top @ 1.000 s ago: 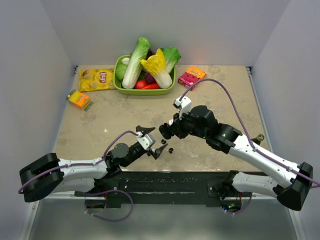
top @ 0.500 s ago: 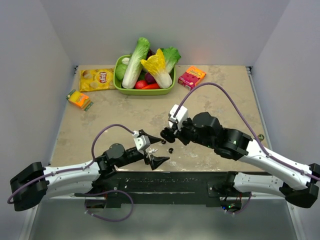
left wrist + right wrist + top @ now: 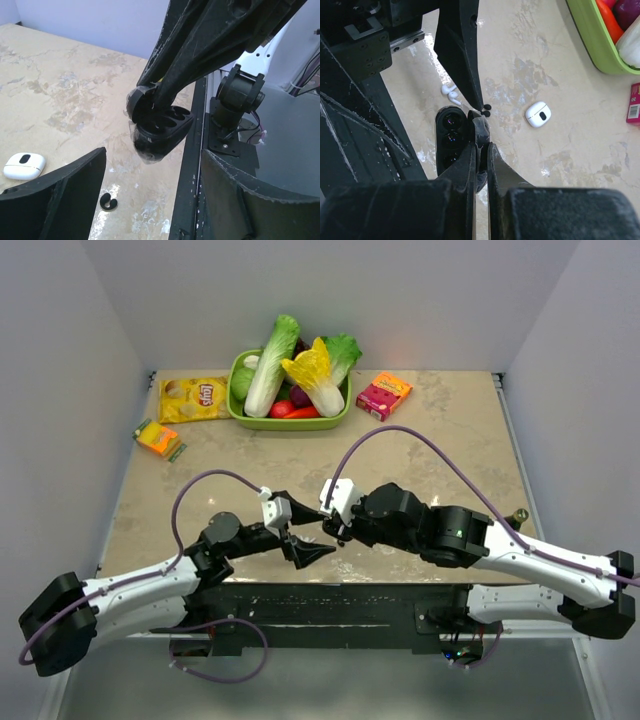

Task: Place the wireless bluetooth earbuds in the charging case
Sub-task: Adjust the charging case.

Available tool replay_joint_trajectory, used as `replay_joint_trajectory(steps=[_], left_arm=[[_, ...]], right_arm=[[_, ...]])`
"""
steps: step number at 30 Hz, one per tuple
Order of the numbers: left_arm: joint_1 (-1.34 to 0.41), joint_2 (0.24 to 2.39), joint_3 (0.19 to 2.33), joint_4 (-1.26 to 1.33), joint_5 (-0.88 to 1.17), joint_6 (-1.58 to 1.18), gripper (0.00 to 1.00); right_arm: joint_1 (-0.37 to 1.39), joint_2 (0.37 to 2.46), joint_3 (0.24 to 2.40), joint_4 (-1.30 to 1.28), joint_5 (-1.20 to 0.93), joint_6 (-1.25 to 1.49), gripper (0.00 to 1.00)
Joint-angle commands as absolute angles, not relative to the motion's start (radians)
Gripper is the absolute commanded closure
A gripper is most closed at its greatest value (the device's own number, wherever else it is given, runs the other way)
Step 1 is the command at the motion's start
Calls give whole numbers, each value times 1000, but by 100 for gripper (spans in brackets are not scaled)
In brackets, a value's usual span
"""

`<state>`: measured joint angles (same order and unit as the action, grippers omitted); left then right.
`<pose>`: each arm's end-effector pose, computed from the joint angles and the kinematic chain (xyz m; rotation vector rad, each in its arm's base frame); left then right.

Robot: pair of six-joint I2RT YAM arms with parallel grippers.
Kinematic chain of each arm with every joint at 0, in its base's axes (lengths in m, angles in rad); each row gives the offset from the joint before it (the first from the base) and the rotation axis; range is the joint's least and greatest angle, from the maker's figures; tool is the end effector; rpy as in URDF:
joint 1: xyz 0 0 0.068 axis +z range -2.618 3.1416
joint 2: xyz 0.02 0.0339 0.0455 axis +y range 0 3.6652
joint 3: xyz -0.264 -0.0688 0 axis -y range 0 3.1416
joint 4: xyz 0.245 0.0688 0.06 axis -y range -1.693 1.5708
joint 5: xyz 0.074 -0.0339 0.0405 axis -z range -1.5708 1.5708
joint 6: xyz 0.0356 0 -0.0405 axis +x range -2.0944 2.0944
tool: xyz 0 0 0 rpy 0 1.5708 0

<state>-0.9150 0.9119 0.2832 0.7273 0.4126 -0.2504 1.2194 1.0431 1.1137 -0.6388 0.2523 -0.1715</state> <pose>0.1094 -0.1656 0.2372 0.8544 1.3648 -1.2270 0.0836 0.2022 0.3604 -1.2534 1.7333 0.3507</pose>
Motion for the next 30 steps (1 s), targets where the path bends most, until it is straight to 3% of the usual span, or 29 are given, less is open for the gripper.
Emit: replay_joint_trajectory(steps=[1, 9, 19, 30], left_arm=[[-904, 934, 330, 807, 480, -284, 20], [-904, 974, 331, 847, 477, -258, 20], [-904, 960, 302, 894, 480, -213, 31], [-907, 920, 219, 976, 414, -241, 23]], right_arm=[[1229, 1045, 1126, -634, 255, -184, 100], [1229, 1061, 1135, -627, 155, -166, 100], [1229, 1072, 1137, -624, 78, -137, 100], [1223, 1049, 1121, -542, 43, -72, 100]])
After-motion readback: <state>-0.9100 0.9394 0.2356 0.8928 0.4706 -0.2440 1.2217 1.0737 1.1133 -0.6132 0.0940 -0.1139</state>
